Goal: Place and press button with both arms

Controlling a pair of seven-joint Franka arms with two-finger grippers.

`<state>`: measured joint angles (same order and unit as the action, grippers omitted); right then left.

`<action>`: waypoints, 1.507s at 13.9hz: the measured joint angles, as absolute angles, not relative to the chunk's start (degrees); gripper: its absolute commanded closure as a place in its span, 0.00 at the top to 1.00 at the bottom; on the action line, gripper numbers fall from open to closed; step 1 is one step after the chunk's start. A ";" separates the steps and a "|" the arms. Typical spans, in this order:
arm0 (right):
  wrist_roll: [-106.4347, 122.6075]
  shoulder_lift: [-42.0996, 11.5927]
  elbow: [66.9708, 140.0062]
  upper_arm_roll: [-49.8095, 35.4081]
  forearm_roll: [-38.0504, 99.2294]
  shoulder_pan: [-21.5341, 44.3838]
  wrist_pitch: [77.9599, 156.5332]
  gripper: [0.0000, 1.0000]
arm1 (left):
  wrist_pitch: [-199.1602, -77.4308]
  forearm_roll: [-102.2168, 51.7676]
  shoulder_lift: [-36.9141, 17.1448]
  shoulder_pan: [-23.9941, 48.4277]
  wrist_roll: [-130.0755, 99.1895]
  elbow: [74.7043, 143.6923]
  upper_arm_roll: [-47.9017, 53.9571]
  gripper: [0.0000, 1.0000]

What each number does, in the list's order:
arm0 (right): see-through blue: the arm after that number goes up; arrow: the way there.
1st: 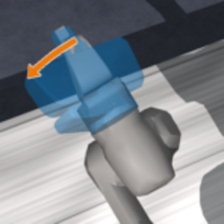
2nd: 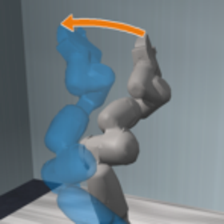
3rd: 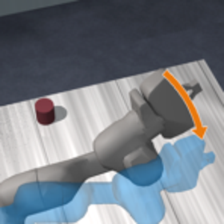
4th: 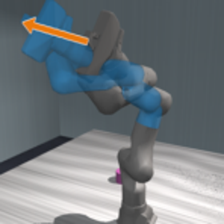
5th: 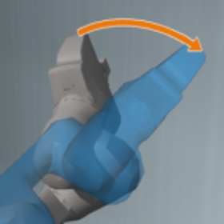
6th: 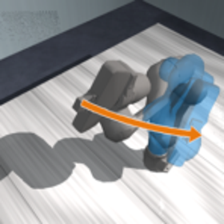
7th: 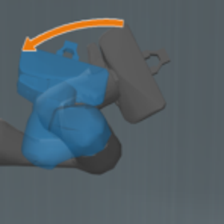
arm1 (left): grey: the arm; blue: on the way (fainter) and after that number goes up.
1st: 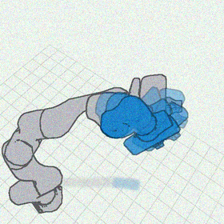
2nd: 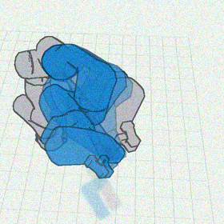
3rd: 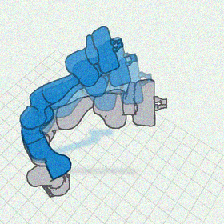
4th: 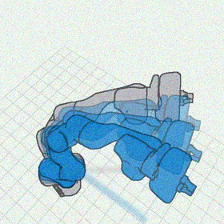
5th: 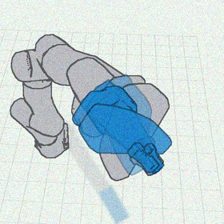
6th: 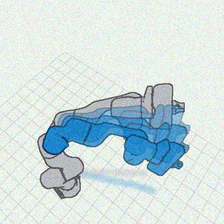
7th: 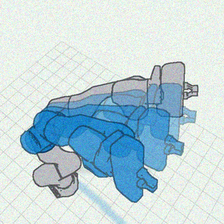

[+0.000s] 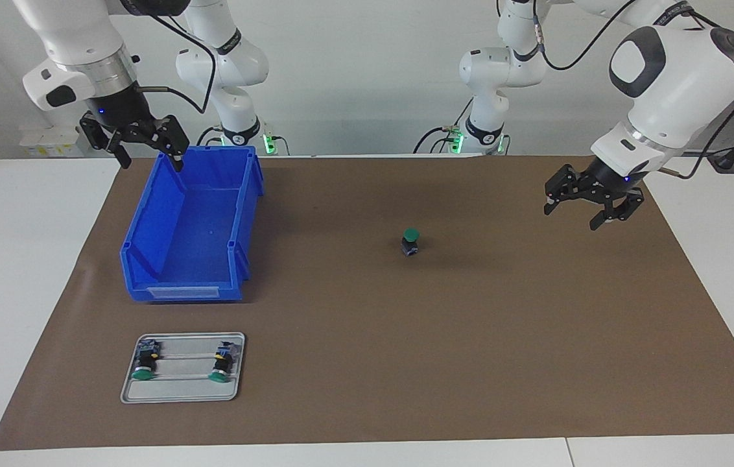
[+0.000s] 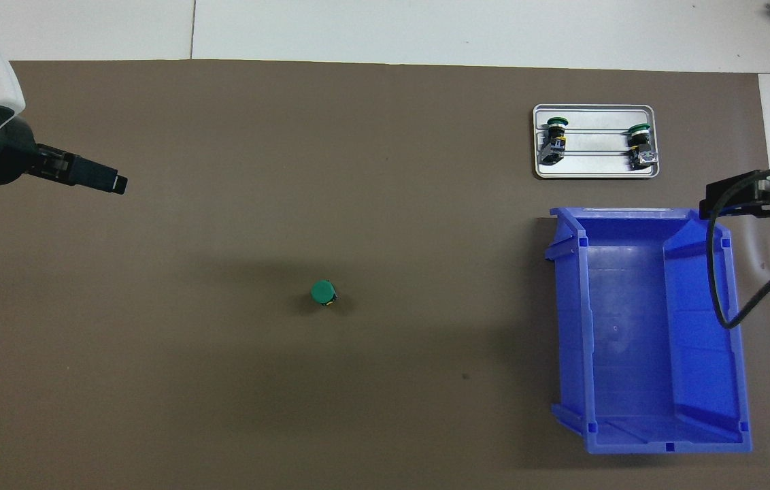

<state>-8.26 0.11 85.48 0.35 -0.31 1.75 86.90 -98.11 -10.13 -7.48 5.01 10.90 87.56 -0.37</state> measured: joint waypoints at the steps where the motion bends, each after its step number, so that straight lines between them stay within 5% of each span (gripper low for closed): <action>1: -8.26 0.11 85.48 0.35 -0.31 1.75 86.90 1.00 | -98.05 -8.57 -7.48 5.52 6.96 87.36 -0.37 1.00; 9: -8.26 0.11 85.48 0.35 -0.31 1.75 86.91 1.00 | -89.50 2.14 -7.01 6.43 -0.32 87.25 -0.42 1.00; 21: -8.26 0.11 85.48 0.35 -0.31 1.75 86.91 1.00 | -90.55 -3.44 -2.86 5.80 -1.59 92.95 -1.50 1.00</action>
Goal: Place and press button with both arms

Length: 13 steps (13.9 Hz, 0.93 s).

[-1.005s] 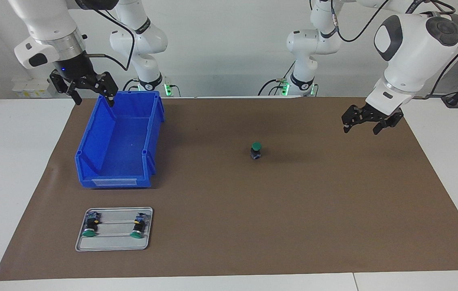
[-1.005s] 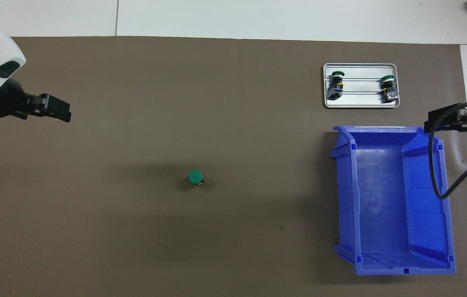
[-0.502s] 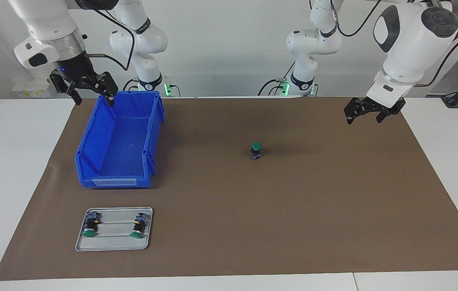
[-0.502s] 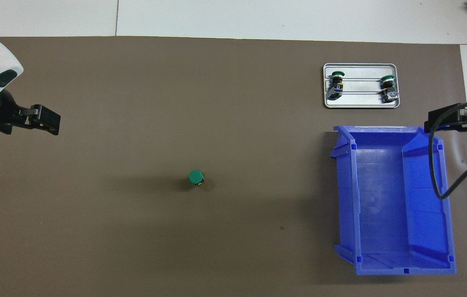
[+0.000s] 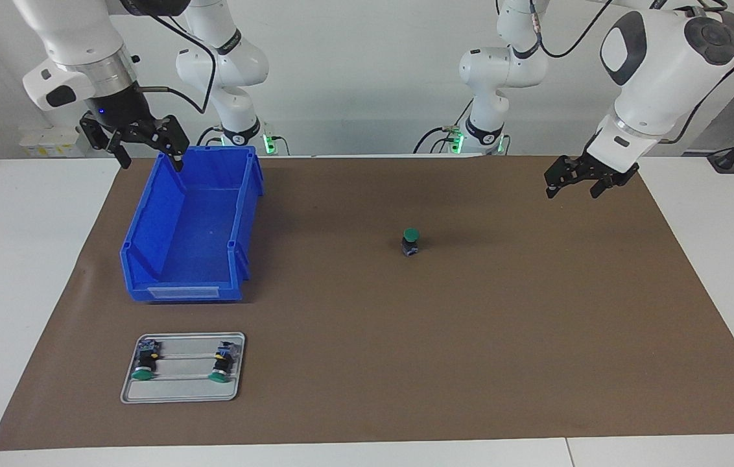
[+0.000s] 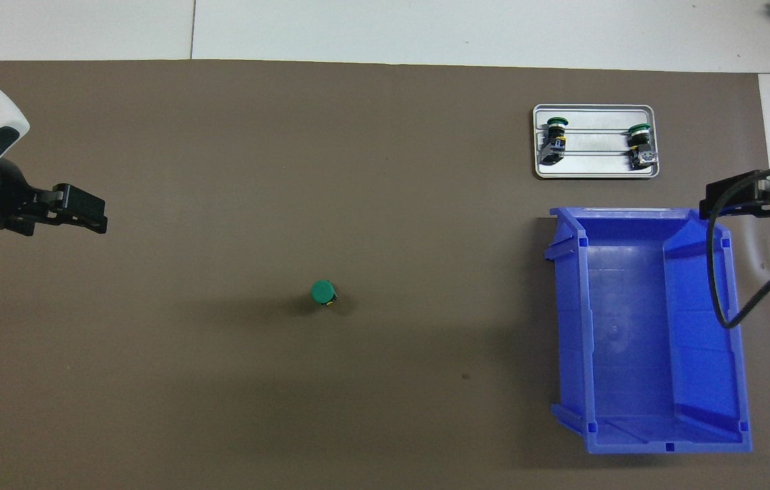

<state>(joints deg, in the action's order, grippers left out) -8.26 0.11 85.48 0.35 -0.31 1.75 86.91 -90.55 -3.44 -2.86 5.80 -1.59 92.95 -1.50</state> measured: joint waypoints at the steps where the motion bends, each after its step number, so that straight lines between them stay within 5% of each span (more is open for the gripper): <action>1: -8.26 0.11 85.48 0.35 -0.31 1.75 86.90 1.00 | -90.74 -3.54 -2.73 5.63 -1.31 93.31 -1.51 1.00; 13: -8.26 0.11 85.48 0.35 -0.31 1.75 86.90 1.00 | -90.01 -1.31 0.99 4.01 4.48 91.37 -1.38 1.00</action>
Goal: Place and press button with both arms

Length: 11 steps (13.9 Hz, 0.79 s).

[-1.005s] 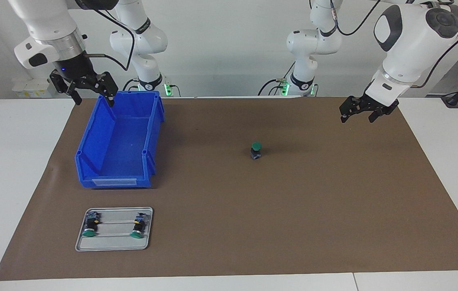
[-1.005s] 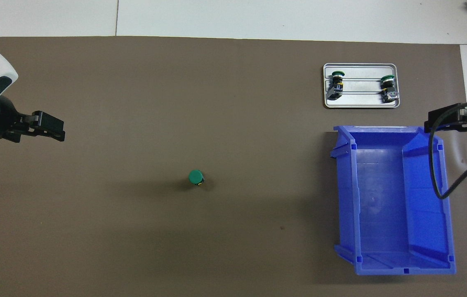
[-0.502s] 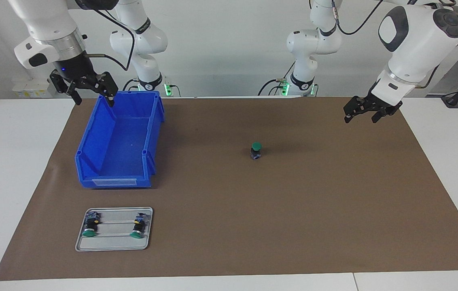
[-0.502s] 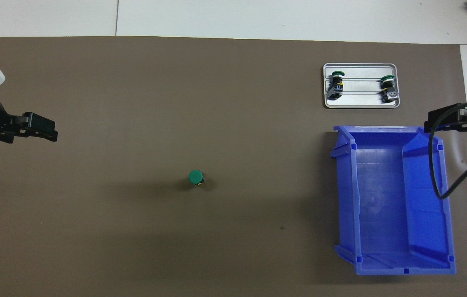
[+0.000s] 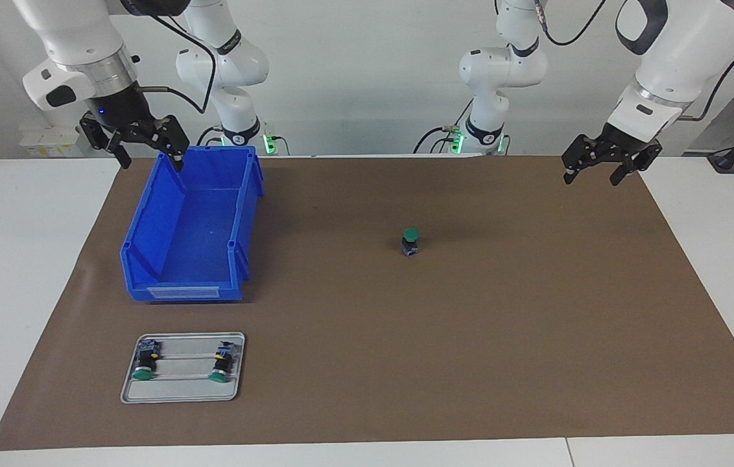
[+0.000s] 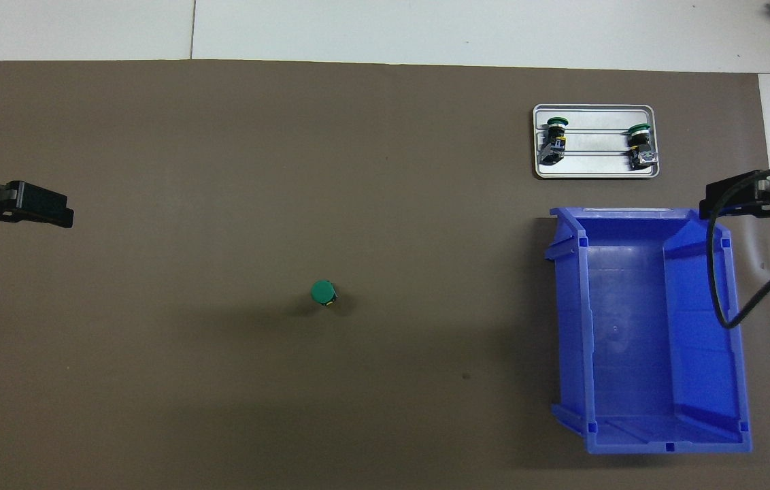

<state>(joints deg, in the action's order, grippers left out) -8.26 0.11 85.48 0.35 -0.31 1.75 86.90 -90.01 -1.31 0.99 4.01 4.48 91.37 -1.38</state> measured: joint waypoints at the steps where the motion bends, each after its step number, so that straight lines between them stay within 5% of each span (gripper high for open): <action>1: -8.26 0.11 85.48 0.35 -0.31 1.75 86.90 1.00 | -89.85 -0.88 1.32 3.75 5.45 91.39 -1.45 1.00; 11: -8.26 0.11 85.48 0.35 -0.31 1.75 86.90 1.00 | -91.93 -0.73 3.18 3.27 6.47 96.24 -1.13 1.00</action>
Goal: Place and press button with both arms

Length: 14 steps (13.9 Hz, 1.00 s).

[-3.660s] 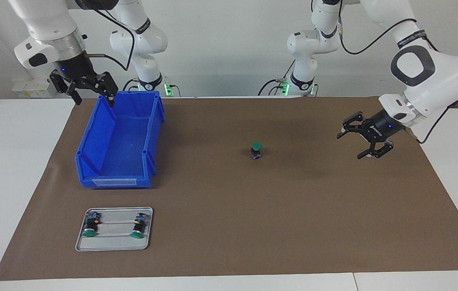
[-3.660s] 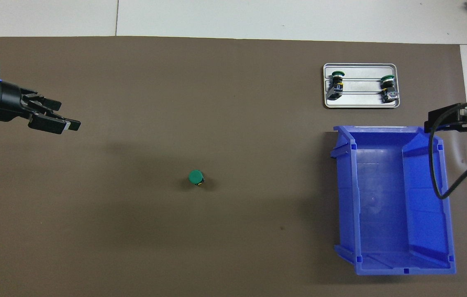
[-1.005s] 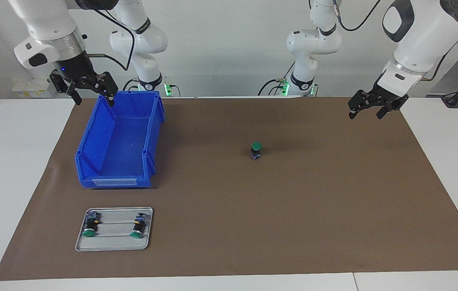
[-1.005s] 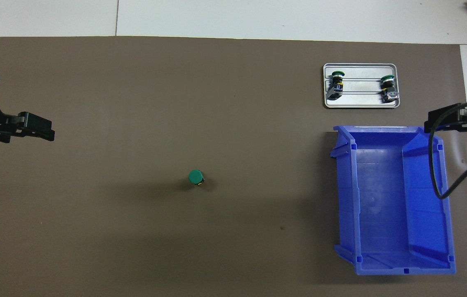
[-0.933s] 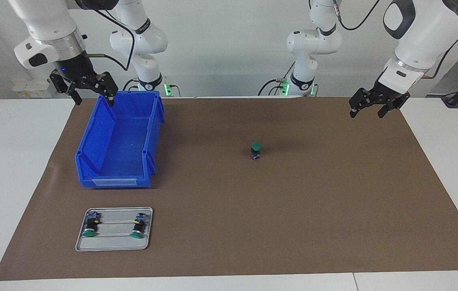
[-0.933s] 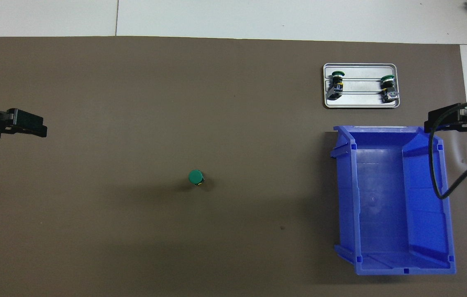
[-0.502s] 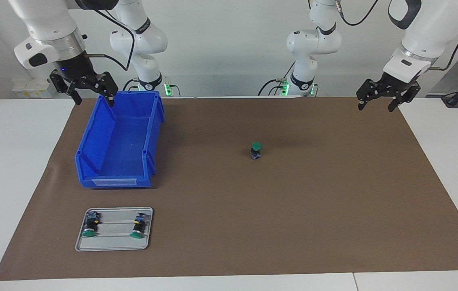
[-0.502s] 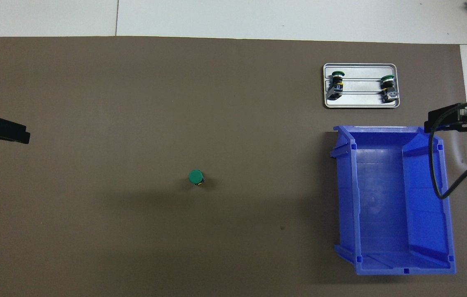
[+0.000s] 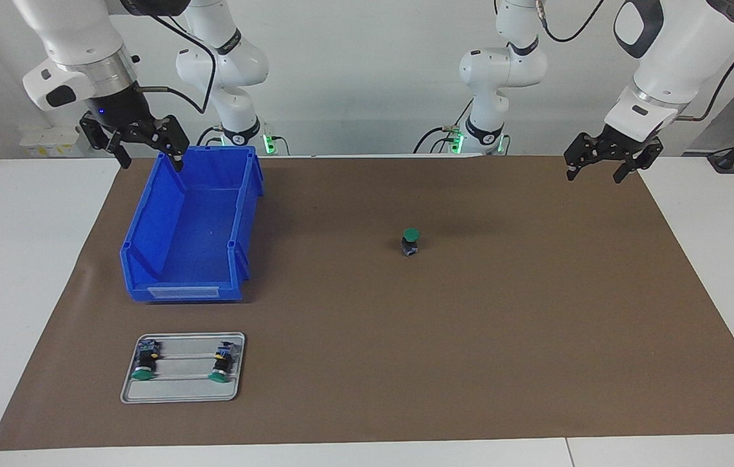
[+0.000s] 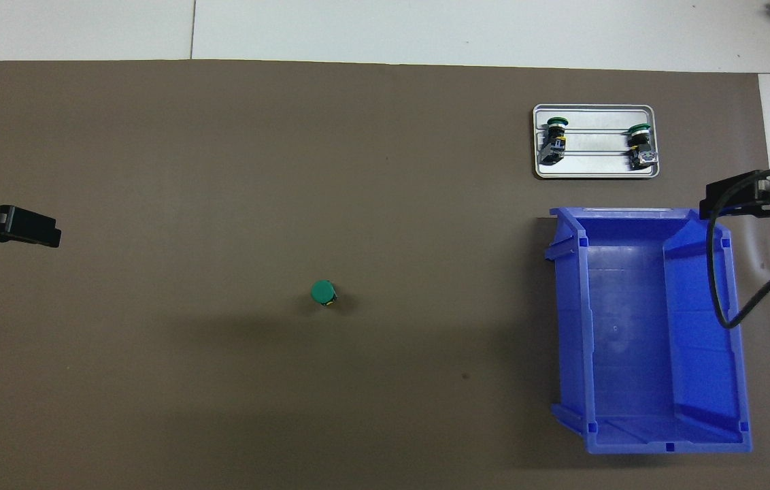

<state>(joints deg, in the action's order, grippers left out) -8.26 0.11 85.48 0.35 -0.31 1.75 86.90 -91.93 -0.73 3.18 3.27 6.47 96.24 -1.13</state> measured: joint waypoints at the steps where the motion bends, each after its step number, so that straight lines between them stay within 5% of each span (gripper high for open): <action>1: -8.26 0.11 85.48 0.35 -0.31 1.75 86.90 1.00 | -92.04 -0.73 3.31 3.28 6.58 96.30 -1.03 1.00; 14: -8.26 0.11 85.48 0.35 -0.31 1.75 86.90 1.00 | -93.03 -0.70 3.58 3.13 1.87 96.40 -1.99 1.00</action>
<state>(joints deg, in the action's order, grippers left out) -8.26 0.11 85.48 0.35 -0.31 1.75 86.90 -93.03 -0.70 3.58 3.13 1.87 96.40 -1.99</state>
